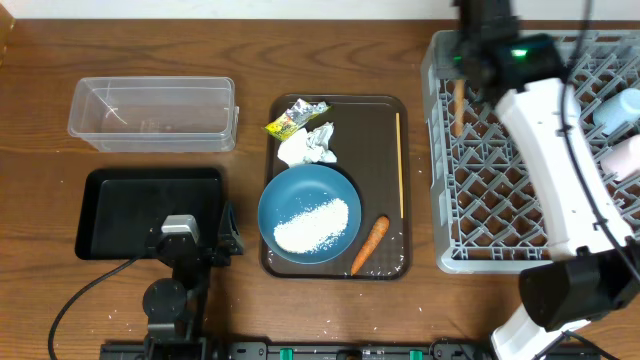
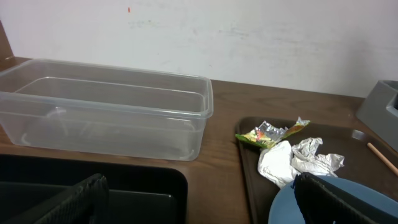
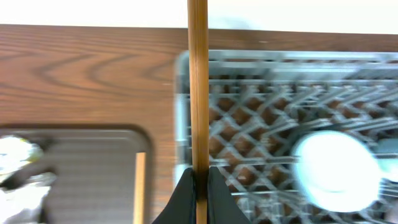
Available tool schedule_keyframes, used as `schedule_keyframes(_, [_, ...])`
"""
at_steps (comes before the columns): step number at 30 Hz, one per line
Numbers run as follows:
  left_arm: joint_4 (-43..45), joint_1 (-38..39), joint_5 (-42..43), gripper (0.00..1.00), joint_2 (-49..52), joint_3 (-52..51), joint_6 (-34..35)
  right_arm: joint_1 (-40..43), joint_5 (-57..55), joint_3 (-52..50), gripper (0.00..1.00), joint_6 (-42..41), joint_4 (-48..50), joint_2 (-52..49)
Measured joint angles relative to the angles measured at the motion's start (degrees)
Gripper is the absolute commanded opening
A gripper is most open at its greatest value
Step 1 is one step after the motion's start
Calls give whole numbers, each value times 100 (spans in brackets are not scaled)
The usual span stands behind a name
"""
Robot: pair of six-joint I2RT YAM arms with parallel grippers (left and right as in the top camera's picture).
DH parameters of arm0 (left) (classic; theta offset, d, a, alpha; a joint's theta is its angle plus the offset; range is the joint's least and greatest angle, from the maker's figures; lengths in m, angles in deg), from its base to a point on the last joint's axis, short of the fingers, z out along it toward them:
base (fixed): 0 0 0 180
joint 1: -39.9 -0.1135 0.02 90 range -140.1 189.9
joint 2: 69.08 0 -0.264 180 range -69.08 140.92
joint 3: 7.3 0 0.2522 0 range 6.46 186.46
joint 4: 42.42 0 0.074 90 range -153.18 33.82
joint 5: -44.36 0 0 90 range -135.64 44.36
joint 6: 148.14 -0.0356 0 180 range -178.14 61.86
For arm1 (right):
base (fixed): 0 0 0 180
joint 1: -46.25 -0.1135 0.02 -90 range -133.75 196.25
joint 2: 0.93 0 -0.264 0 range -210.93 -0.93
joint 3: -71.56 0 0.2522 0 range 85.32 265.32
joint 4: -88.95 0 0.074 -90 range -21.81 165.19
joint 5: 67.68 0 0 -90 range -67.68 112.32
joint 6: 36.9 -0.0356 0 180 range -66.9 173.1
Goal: Sort waste into correct bins and load items into the dishwasher rack
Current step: 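Carry the chopstick into the dish rack and release, then reach the right gripper back and grasp the second chopstick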
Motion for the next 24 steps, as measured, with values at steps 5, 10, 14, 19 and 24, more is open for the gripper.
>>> schedule_keyframes(5, [0,0,0,97,0,0,0,350,197,-308,1,293,238,-356])
schedule_keyframes(10, [0,0,0,97,0,0,0,398,605,-520,23,382,404,-885])
schedule_keyframes(14, [0,0,0,97,0,0,0,380,763,-573,40,361,391,-1029])
schedule_keyframes(19, [0,0,0,97,0,0,0,380,844,-573,44,247,225,-1027])
schedule_keyframes(24, [0,0,0,97,0,0,0,372,1335,-566,51,142,-48,-999])
